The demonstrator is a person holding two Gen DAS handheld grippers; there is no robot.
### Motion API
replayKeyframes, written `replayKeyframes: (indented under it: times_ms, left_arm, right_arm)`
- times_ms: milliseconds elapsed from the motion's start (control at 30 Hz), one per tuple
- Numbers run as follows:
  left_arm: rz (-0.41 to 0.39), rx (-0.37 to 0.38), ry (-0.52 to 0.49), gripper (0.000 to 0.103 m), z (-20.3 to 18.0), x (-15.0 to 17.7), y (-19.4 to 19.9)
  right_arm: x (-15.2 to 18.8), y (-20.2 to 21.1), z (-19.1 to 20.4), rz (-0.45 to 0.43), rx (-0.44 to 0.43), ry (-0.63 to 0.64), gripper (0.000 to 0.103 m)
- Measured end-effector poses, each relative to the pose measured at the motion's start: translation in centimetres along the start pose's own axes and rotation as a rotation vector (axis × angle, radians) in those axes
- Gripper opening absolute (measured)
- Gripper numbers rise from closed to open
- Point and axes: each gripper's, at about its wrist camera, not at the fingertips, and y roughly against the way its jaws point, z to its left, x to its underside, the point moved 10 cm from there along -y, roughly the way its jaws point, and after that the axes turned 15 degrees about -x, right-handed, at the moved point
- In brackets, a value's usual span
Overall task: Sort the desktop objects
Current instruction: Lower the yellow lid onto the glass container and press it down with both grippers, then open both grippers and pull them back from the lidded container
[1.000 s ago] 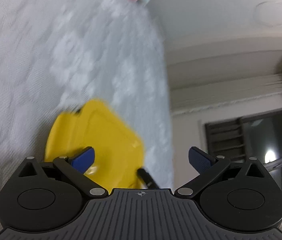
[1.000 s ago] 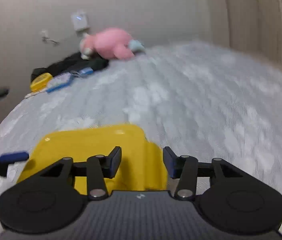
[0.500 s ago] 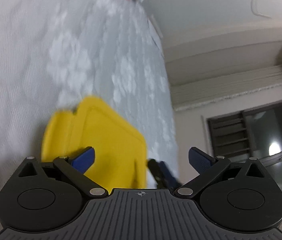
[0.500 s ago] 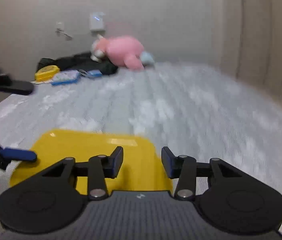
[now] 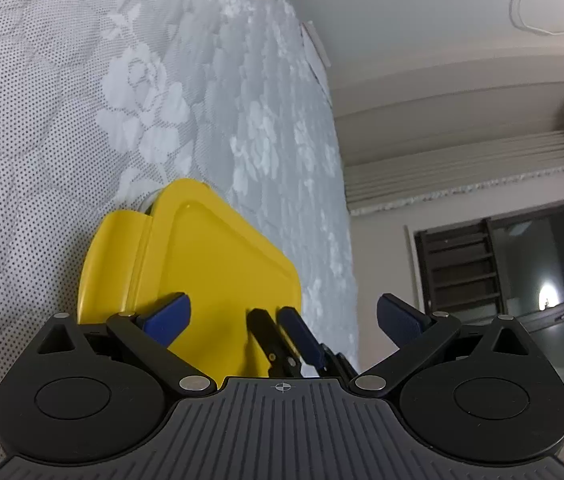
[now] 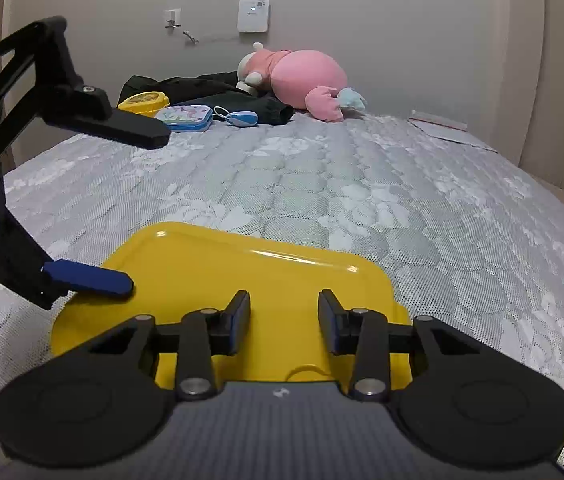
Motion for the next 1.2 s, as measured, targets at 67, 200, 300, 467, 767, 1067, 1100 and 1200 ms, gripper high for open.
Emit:
replayKeyframes:
  times_ms: [67,200,300,467,767,1067,1100,1200]
  left_arm:
    - [-0.008,-0.027,-0.015,0.102,-0.3,0.4,0.4]
    - [-0.135,-0.218,-0.189,0.102,-1.2,0.7,1.7]
    - [-0.188,-0.405,-0.312,0.102,-0.6,1.0,1.1]
    - [-0.189,-0.492,-0.368,0.102,0.1,1.5,0.4]
    - [-0.222,-0.482,-0.442,0.102,-2.1,2.0,1.3]
    - [-0.356,-0.571,-0.478,0.102,-0.9,5.3,4.7]
    - [-0.362,-0.573,-0.463,0.102,-0.2,6.2,5.2]
    - [-0.334,-0.583,-0.398,0.102,1.8,8.5,5.9]
  right_arm:
    - [0.1,0.2,-0.1,-0.006,-0.007,-0.017,0.041]
    - [0.0,2.3,0.0,-0.040,-0.051,-0.081,0.041]
    - [0.8,2.9,1.0,-0.003,-0.048,-0.065,0.041]
    - [1.7,2.4,1.5,0.018,-0.032,-0.041,0.048]
    - [1.8,2.1,0.3,-0.025,0.007,-0.015,0.069]
    - [3.1,4.9,0.0,-0.037,0.061,-0.082,0.081]
    - [3.4,5.8,-0.1,-0.046,0.057,-0.121,0.082]
    - [3.8,8.1,0.2,-0.063,0.063,-0.195,0.084]
